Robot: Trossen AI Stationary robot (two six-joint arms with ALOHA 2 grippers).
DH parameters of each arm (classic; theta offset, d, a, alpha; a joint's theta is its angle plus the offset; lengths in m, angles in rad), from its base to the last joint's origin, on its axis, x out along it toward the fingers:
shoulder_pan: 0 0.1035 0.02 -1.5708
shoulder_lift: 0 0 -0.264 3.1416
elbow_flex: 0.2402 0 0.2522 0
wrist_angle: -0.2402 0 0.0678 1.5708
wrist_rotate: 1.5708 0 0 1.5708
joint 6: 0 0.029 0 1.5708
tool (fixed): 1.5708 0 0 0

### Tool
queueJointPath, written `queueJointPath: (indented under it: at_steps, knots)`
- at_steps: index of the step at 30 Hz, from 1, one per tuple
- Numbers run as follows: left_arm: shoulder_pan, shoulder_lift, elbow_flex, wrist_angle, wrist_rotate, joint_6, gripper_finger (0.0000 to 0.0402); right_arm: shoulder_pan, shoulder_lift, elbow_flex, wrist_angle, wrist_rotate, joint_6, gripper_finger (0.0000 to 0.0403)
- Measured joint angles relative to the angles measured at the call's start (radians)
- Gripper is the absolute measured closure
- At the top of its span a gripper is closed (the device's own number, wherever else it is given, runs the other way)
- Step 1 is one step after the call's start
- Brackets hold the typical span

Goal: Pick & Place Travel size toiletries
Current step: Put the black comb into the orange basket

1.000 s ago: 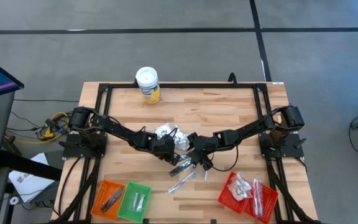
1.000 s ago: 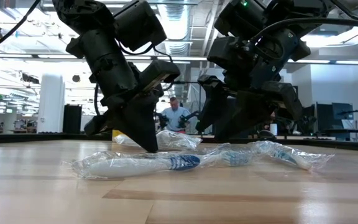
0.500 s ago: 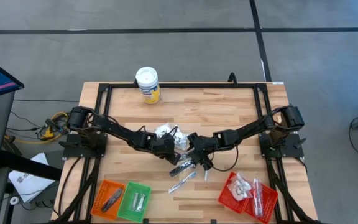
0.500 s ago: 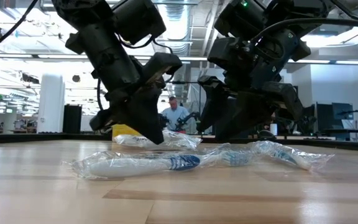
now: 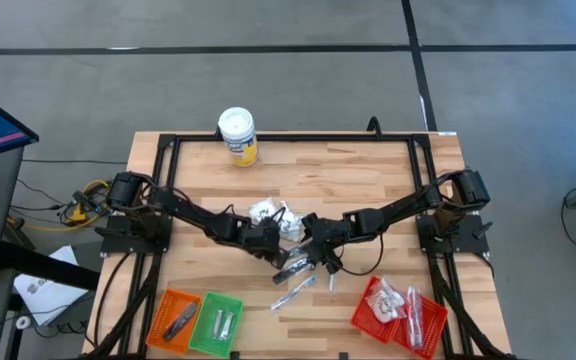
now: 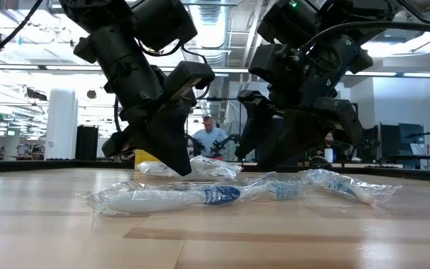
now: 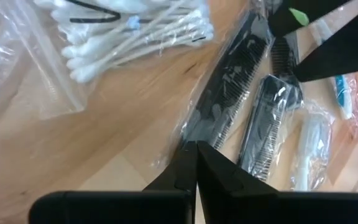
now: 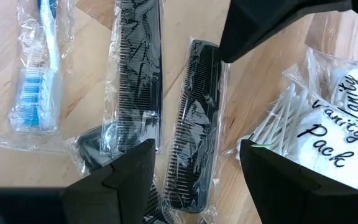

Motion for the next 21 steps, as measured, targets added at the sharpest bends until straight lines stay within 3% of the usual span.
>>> queueJointPath:
  at_steps: [21]
  knots:
    - [0.0,0.0,0.0,-0.072,0.028,0.003,0.0401,0.0,0.0,0.0,0.003,0.0,0.0,0.0175]
